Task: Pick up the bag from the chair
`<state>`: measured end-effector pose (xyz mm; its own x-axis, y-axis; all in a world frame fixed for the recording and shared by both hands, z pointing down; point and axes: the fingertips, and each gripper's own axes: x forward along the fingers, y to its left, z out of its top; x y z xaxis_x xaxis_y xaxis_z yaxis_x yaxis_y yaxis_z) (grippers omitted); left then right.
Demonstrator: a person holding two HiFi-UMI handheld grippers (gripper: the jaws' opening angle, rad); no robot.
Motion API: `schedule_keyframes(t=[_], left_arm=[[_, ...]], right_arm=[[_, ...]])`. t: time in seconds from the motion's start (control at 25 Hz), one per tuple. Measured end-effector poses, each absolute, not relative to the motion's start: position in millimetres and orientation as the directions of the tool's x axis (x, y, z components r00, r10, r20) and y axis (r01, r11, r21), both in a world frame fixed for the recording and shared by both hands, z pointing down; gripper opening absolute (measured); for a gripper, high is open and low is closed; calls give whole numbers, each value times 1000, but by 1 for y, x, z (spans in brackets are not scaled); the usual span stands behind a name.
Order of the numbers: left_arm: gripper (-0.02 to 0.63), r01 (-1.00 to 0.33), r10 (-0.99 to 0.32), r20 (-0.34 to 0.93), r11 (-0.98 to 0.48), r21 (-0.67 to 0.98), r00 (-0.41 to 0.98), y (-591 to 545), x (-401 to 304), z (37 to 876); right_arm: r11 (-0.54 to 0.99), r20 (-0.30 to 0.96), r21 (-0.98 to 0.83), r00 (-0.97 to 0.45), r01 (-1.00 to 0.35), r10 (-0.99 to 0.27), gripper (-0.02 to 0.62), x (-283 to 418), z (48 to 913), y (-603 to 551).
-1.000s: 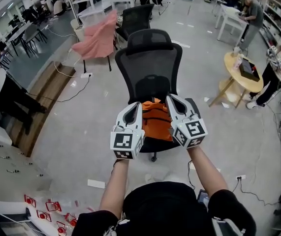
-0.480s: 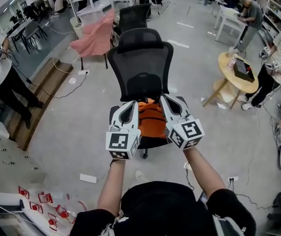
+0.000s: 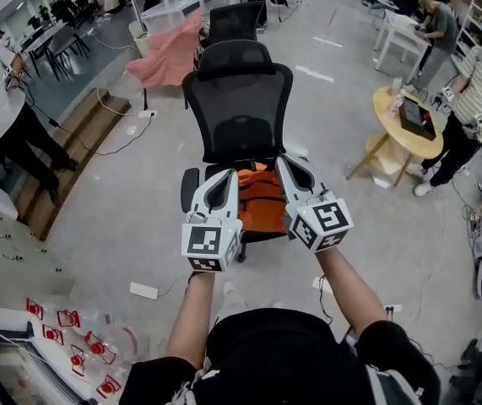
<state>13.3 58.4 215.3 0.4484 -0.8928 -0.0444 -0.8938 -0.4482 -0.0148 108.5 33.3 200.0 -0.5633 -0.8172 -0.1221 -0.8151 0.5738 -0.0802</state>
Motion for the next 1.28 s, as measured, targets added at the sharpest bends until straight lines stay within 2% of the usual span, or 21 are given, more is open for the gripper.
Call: schedule_keyframes(t=[0.4, 1.28], left_arm=[[3, -893, -891, -58, -448, -34, 450, 101, 57, 214], [3, -901, -896, -93, -430, -53, 433, 161, 60, 202]], right_arm=[[591, -150, -72, -577, -803, -802, 0, 145, 194, 77], [602, -184, -51, -584, -797, -790, 0, 147, 188, 135]])
